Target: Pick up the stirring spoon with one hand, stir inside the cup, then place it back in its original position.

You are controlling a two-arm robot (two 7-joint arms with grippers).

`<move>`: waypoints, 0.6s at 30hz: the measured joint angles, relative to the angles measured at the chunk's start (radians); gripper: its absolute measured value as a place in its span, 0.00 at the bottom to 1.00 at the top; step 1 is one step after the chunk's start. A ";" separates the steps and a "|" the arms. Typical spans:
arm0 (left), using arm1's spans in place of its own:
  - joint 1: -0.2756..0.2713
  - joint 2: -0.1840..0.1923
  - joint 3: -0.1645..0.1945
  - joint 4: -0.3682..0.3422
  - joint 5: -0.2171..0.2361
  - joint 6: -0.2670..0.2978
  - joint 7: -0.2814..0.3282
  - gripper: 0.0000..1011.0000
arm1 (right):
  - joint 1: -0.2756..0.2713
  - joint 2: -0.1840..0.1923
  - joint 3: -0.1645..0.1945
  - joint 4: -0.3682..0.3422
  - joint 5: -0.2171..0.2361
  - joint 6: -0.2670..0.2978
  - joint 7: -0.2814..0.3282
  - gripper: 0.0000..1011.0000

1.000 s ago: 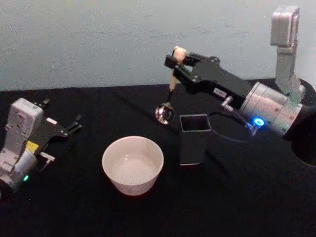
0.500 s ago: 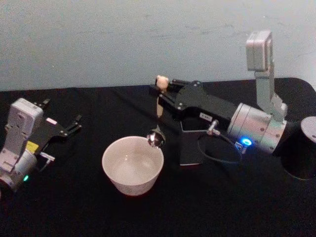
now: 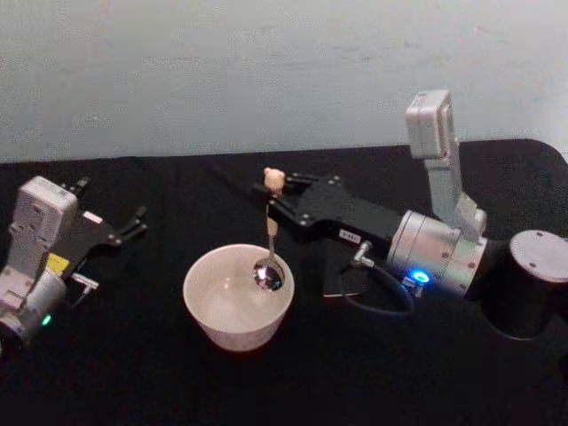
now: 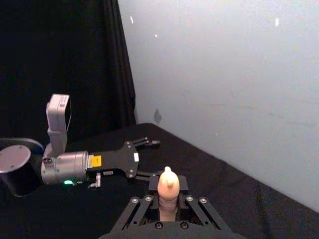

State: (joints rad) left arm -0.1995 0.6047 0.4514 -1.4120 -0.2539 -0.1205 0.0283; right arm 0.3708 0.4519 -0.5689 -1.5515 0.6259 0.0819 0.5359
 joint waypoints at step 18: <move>0.000 0.000 0.000 0.000 0.000 0.000 0.000 0.99 | 0.000 -0.042 -0.046 0.044 -0.116 -0.033 0.002 0.21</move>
State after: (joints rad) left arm -0.1996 0.6047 0.4513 -1.4120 -0.2539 -0.1205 0.0283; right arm 0.3708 0.4098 -0.6149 -1.5079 0.5100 0.0485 0.5375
